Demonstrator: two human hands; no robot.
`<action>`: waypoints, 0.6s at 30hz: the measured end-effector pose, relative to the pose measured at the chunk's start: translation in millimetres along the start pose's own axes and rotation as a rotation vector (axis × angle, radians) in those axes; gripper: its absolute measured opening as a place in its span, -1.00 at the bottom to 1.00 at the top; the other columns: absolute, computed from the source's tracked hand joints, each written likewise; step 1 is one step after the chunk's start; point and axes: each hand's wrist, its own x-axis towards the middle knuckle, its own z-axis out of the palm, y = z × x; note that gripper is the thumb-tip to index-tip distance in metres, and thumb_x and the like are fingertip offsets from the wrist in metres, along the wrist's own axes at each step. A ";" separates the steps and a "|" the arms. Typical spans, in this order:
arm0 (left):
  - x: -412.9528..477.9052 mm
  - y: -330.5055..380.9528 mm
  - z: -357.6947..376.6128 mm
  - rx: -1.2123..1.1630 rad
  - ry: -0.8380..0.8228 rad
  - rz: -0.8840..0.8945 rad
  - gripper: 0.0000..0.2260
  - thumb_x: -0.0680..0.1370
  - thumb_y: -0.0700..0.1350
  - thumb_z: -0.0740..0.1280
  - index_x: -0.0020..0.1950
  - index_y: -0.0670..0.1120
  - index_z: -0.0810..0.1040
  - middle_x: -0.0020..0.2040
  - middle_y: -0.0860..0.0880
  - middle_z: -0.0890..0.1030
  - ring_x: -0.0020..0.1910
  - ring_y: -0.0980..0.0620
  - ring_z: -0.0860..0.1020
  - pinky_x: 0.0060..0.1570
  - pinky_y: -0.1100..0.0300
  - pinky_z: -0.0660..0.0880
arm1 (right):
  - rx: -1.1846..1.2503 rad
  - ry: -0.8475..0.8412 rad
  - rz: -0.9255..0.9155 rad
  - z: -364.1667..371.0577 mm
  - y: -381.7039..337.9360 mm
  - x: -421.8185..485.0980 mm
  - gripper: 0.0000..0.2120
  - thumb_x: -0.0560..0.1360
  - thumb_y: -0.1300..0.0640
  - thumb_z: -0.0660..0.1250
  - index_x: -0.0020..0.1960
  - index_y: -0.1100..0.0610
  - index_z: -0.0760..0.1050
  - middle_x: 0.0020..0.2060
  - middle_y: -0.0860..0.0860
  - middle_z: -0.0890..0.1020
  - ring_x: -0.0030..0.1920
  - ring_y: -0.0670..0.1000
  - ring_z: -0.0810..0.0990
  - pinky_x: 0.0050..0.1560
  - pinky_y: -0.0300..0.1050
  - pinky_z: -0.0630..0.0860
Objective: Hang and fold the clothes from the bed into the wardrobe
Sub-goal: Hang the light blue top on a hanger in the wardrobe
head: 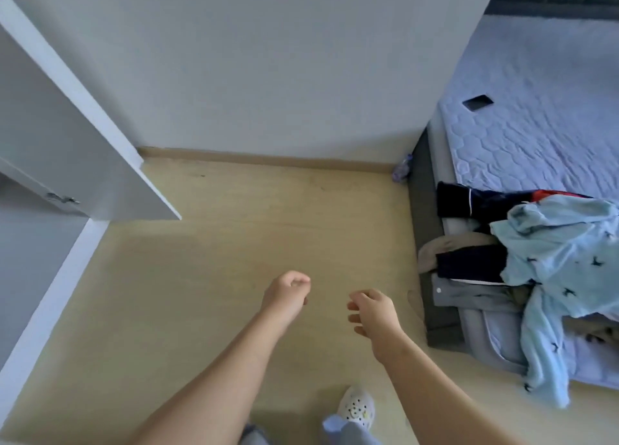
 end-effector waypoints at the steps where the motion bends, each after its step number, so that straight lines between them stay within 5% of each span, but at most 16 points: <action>1: -0.9 9.9 22.2 0.010 -0.021 0.013 -0.84 0.50 -0.17 0.26 -0.24 0.04 0.50 -0.19 -0.01 0.59 -0.06 -0.06 0.61 -0.10 0.15 0.46 | 0.014 0.022 0.008 -22.8 2.6 5.1 -0.86 0.53 0.22 0.18 -0.19 0.11 0.45 -0.28 0.00 0.52 -0.35 -0.02 0.46 -0.33 -0.19 0.37; 9: -3.6 71.3 161.4 0.148 -0.190 0.078 -0.84 0.52 -0.13 0.23 -0.23 0.03 0.50 -0.30 0.03 0.58 -0.19 -0.03 0.56 -0.18 0.19 0.37 | 0.169 0.196 0.074 -153.1 21.0 34.4 -0.85 0.50 0.26 0.14 -0.20 0.13 0.43 -0.31 0.01 0.49 -0.35 -0.01 0.43 -0.35 -0.19 0.33; 18: 17.4 150.1 269.4 0.330 -0.431 0.169 -0.85 0.54 -0.21 0.19 -0.12 -0.01 0.51 -0.20 0.01 0.56 -0.22 0.03 0.52 -0.20 0.21 0.40 | 0.338 0.372 0.131 -238.8 16.6 82.1 -0.85 0.50 0.27 0.16 -0.18 0.16 0.47 -0.36 0.04 0.50 -0.35 0.03 0.42 -0.30 -0.14 0.36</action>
